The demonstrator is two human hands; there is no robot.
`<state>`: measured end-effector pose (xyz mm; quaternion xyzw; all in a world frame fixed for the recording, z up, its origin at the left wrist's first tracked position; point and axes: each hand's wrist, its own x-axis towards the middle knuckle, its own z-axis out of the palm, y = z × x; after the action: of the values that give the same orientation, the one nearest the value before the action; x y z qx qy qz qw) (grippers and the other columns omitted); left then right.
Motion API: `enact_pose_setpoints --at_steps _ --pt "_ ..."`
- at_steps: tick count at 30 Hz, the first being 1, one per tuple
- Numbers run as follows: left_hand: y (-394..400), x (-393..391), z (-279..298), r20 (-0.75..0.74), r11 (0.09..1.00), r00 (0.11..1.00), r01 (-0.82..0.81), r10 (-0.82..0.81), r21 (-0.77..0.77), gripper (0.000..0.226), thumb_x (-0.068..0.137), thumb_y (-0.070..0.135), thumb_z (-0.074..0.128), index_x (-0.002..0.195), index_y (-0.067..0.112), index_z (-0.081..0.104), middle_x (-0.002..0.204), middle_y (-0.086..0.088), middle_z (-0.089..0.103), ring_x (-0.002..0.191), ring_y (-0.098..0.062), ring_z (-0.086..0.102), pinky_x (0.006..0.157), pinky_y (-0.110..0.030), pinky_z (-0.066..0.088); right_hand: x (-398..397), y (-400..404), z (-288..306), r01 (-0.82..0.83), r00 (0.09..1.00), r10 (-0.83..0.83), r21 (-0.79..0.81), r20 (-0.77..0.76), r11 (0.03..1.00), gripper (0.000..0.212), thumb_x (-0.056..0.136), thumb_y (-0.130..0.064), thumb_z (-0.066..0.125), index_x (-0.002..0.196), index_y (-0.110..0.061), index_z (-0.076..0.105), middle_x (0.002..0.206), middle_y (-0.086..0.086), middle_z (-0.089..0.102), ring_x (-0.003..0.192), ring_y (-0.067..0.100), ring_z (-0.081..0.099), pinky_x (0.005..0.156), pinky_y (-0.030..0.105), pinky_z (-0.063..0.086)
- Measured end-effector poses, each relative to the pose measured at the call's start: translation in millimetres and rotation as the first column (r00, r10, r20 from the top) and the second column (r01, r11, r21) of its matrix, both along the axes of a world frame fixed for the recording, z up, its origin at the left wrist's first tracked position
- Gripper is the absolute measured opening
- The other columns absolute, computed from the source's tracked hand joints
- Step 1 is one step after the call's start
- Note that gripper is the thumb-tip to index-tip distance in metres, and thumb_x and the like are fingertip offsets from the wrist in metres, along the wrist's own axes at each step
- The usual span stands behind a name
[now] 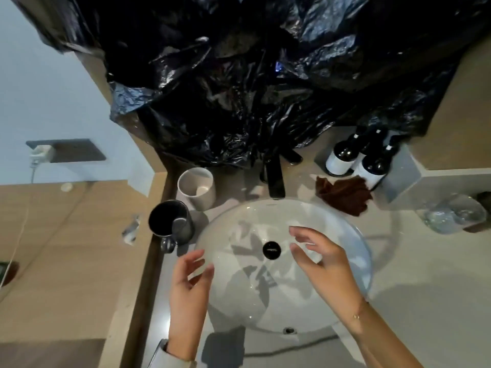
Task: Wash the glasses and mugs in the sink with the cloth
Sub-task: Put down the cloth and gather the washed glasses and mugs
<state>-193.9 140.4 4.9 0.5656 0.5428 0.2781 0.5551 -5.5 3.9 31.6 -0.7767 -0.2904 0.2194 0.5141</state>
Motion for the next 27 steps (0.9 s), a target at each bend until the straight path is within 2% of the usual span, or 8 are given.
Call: enact_pose_setpoints --at_steps 4,8,10,13,18,21,24,27 --pt "53 -28 -3 -0.022 0.988 0.988 -0.149 0.15 0.036 0.039 0.088 0.009 0.071 0.121 0.017 0.052 0.115 -0.007 0.059 0.101 -0.01 0.06 0.085 -0.028 0.049 -25 52 -7 -0.07 0.992 0.061 -0.083 -0.11 0.994 0.025 0.09 -0.017 0.065 0.111 -0.032 0.067 0.107 -0.017 0.064 0.098 -0.01 0.056 0.079 0.004 0.043" --pt "88 -34 -7 -0.067 1.0 0.997 -0.026 0.026 0.007 0.022 0.09 0.013 0.069 0.101 0.025 0.054 0.095 -0.005 0.068 0.083 -0.017 0.067 0.078 -0.035 0.053 -28 97 -19 -0.132 0.99 0.125 -0.137 -0.062 0.982 0.027 0.091 -0.016 0.063 0.112 -0.033 0.064 0.11 -0.019 0.061 0.103 0.004 0.059 0.087 0.019 0.048" --pt "97 -37 -19 -0.149 0.998 0.987 0.067 -0.068 -0.012 0.009 0.094 0.025 0.065 0.095 0.018 0.06 0.086 -0.005 0.069 0.083 -0.021 0.068 0.075 -0.038 0.052 -20 120 -26 -0.208 0.978 0.211 -0.146 0.004 0.967 0.03 0.093 -0.012 0.059 0.117 -0.029 0.061 0.117 -0.015 0.06 0.107 0.008 0.058 0.086 0.014 0.046" --pt "103 -38 -34 -0.15 0.988 0.976 0.157 -0.157 -0.008 0.023 0.099 0.03 0.055 0.085 0.013 0.059 0.075 -0.009 0.064 0.075 -0.028 0.063 0.073 -0.046 0.05 -5 160 -38 -0.275 0.957 0.287 -0.172 0.049 0.946 0.038 0.094 -0.003 0.052 0.126 -0.023 0.057 0.124 -0.013 0.053 0.117 0.011 0.054 0.088 0.008 0.043" --pt "106 -34 -34 0.045 0.99 0.99 0.135 -0.133 -0.043 0.033 0.104 0.02 0.045 0.072 0.011 0.05 0.061 0.006 0.048 0.061 -0.01 0.045 0.061 -0.023 0.038 3 211 -64 -0.358 0.907 0.387 -0.175 0.168 0.917 0.061 0.089 -0.004 0.058 0.144 -0.025 0.041 0.155 -0.001 0.028 0.144 0.012 0.025 0.117 0.03 0.028" --pt "107 -33 -38 0.134 0.996 0.991 0.032 -0.021 -0.078 0.037 0.104 0.02 0.045 0.068 0.015 0.049 0.061 0.003 0.044 0.062 -0.013 0.041 0.061 -0.032 0.033 -4 219 -77 -0.295 0.856 0.35 -0.196 0.38 0.935 0.054 0.087 -0.023 0.069 0.137 -0.02 0.05 0.141 0.007 0.046 0.132 0.023 0.043 0.108 0.036 0.038" --pt "106 -33 -40 0.166 0.999 0.986 -0.013 0.02 -0.047 0.037 0.099 0.03 0.049 0.067 0.011 0.045 0.062 -0.007 0.039 0.062 -0.02 0.036 0.06 -0.034 0.029 -17 218 -77 -0.136 0.798 0.22 -0.188 0.561 0.973 0.033 0.089 -0.031 0.065 0.12 -0.021 0.061 0.111 0.0 0.058 0.105 0.019 0.055 0.082 0.03 0.05" --pt "105 -35 -41 0.184 0.998 0.982 -0.038 0.046 -0.048 0.033 0.092 0.035 0.048 0.064 0.017 0.047 0.061 -0.003 0.038 0.061 -0.019 0.034 0.059 -0.035 0.027 -31 217 -73 -0.093 0.882 0.188 -0.231 0.432 0.968 0.024 0.088 -0.033 0.066 0.107 -0.018 0.065 0.106 -0.001 0.059 0.09 0.015 0.058 0.075 0.025 0.048"
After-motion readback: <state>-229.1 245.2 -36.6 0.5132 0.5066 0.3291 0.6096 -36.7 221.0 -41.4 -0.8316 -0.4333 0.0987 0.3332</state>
